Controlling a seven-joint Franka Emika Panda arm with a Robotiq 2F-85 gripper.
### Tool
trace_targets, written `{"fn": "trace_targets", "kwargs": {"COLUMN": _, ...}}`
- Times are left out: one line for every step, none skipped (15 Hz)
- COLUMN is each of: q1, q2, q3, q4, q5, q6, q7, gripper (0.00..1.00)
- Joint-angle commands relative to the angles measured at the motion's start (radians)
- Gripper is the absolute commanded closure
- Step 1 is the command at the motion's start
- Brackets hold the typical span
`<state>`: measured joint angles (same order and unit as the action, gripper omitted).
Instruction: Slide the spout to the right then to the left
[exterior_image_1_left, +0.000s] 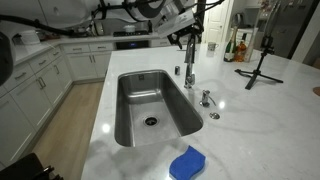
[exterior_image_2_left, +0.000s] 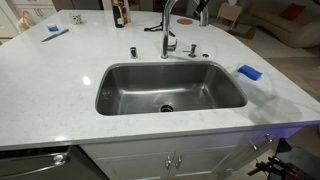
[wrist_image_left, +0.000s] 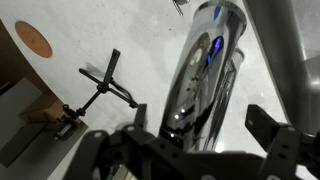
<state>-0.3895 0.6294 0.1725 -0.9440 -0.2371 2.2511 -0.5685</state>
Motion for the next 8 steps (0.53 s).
{"fn": "trace_targets", "kwargs": {"q1": -0.016, "q2": -0.015, "q3": 0.0, "q4": -0.035, "q5": -0.003, "q6": 0.024, "q7": -0.022, "gripper": 0.0}}
{"fn": "trace_targets", "kwargs": {"q1": -0.016, "q2": -0.01, "q3": -0.007, "q4": -0.034, "q5": -0.012, "q6": 0.027, "q7": -0.016, "gripper": 0.0}}
{"fn": "trace_targets", "kwargs": {"q1": -0.016, "q2": -0.007, "q3": -0.015, "q4": -0.034, "q5": -0.021, "q6": 0.033, "q7": -0.01, "gripper": 0.0}}
{"fn": "trace_targets", "kwargs": {"q1": -0.014, "q2": -0.001, "q3": -0.028, "q4": -0.034, "q5": -0.037, "q6": 0.048, "q7": 0.001, "gripper": 0.0}}
{"fn": "trace_targets", "kwargs": {"q1": -0.014, "q2": 0.006, "q3": -0.036, "q4": -0.031, "q5": -0.048, "q6": 0.059, "q7": 0.004, "gripper": 0.0}}
{"fn": "trace_targets", "kwargs": {"q1": -0.009, "q2": 0.016, "q3": -0.057, "q4": -0.029, "q5": -0.074, "q6": 0.088, "q7": 0.019, "gripper": 0.0}}
{"fn": "trace_targets", "kwargs": {"q1": -0.007, "q2": 0.025, "q3": -0.069, "q4": -0.026, "q5": -0.09, "q6": 0.107, "q7": 0.024, "gripper": 0.0}}
{"fn": "trace_targets", "kwargs": {"q1": -0.007, "q2": 0.036, "q3": -0.077, "q4": -0.02, "q5": -0.102, "q6": 0.123, "q7": 0.027, "gripper": 0.0}}
